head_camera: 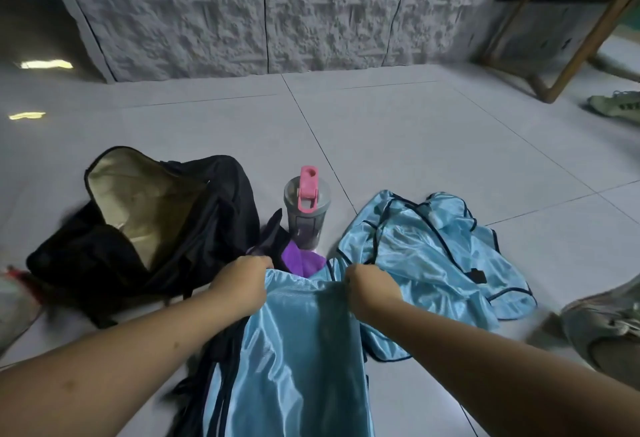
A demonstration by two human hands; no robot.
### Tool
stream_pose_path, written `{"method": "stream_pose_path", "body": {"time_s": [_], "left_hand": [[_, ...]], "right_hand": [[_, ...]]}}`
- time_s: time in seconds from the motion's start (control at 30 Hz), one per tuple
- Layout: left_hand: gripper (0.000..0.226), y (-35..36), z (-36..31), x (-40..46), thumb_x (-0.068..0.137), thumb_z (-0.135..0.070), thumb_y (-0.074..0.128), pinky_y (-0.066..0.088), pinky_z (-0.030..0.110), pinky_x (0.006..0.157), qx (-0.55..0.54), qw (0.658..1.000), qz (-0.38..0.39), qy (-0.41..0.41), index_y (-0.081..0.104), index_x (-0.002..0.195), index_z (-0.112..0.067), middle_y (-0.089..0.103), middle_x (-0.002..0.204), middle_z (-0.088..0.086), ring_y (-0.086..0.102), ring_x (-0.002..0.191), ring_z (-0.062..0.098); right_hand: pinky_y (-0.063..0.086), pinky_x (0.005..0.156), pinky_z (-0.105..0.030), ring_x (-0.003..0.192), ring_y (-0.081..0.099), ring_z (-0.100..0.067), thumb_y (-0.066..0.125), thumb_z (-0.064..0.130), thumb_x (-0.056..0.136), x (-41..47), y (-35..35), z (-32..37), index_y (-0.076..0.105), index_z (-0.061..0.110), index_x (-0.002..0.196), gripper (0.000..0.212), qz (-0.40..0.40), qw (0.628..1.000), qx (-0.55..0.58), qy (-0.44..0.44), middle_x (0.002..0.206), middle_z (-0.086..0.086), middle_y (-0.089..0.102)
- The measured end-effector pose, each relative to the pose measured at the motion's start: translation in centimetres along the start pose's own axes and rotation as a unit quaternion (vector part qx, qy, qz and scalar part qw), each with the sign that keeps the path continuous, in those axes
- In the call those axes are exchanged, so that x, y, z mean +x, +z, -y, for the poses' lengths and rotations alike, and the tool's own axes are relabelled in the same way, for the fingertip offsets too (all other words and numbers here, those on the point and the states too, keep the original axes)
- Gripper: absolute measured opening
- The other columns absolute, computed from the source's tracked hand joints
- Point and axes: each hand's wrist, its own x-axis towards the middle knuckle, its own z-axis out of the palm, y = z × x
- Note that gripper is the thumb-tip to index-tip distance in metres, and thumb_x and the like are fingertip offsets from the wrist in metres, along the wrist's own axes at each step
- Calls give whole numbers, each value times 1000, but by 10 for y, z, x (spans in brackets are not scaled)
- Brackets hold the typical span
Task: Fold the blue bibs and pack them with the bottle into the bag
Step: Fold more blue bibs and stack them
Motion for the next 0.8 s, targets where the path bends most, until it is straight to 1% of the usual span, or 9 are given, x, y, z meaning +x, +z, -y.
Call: {"method": "stream_pose_path", "body": {"time_s": [0.1, 0.17, 0.33, 0.43, 0.5, 0.6, 0.63, 0.7, 0.8], "left_hand": [[49, -3, -11, -1, 83, -15, 63, 51, 42, 98, 55, 998, 12, 13, 55, 129, -31, 60, 125, -1, 58, 119, 25], [52, -5, -23, -1, 84, -24, 63, 45, 43, 100, 91, 996, -3, 19, 51, 134, -32, 55, 126, 0, 50, 123, 26], [39, -3, -62, 2, 92, -42, 59, 44, 40, 97, 47, 992, -91, 71, 59, 129, -30, 60, 117, 0, 50, 118, 26], [27, 0, -88, 6, 93, -35, 60, 48, 36, 89, -38, 988, -110, 97, 67, 118, -26, 64, 106, 3, 56, 109, 28], [22, 4, -103, 10, 91, -32, 62, 51, 37, 88, -83, 985, -107, 105, 70, 110, -26, 65, 98, 2, 60, 102, 29], [17, 12, -120, 14, 87, -32, 67, 54, 36, 84, -131, 981, -92, 107, 71, 104, -29, 62, 88, -4, 63, 95, 25], [18, 15, -127, 16, 87, -31, 68, 54, 35, 83, -141, 980, -85, 110, 71, 104, -28, 62, 88, -5, 64, 93, 24], [19, 21, -139, 19, 87, -29, 69, 54, 34, 85, -155, 978, -73, 116, 72, 106, -27, 67, 94, -2, 65, 92, 23], [21, 28, -154, 23, 88, -26, 68, 54, 34, 84, -178, 975, -59, 116, 72, 109, -25, 69, 95, -2, 65, 89, 22]], "right_hand": [[51, 71, -36, 92, 67, -34, 54, 8, 88, 0, 1, -4, 63, 17, 100, 16, -6, 999, 32, -2, 100, -9, 68], [53, 72, -36, 93, 67, -34, 53, 14, 90, -3, -7, -7, 63, 18, 102, 16, -11, 997, 70, 2, 102, -8, 68], [49, 82, -34, 110, 62, -28, 61, 29, 96, -4, -30, -35, 61, 22, 130, 35, -95, 987, 130, -1, 128, -6, 60], [48, 98, -40, 125, 52, -27, 60, 26, 96, 1, -33, -63, 55, 20, 139, 43, -158, 980, 120, 8, 138, -7, 53], [38, 113, -45, 138, 40, -29, 62, 27, 90, 4, -33, -82, 43, 19, 149, 62, -184, 976, 102, 52, 148, -8, 46], [17, 123, -60, 153, 18, -32, 64, 31, 79, 10, -32, -110, 16, 23, 159, 94, -129, 974, 111, 148, 162, -8, 26], [16, 122, -63, 153, 18, -33, 66, 34, 78, 11, -31, -122, 11, 24, 159, 99, -96, 974, 102, 176, 161, -8, 26], [31, 113, -59, 137, 44, -33, 70, 45, 74, 12, -30, -141, 18, 26, 152, 96, -35, 971, 102, 212, 142, -6, 46], [53, 85, -40, 89, 61, -22, 74, 44, 74, 7, -35, -159, 43, 21, 114, 56, 17, 967, 112, 230, 97, 1, 59]]}}
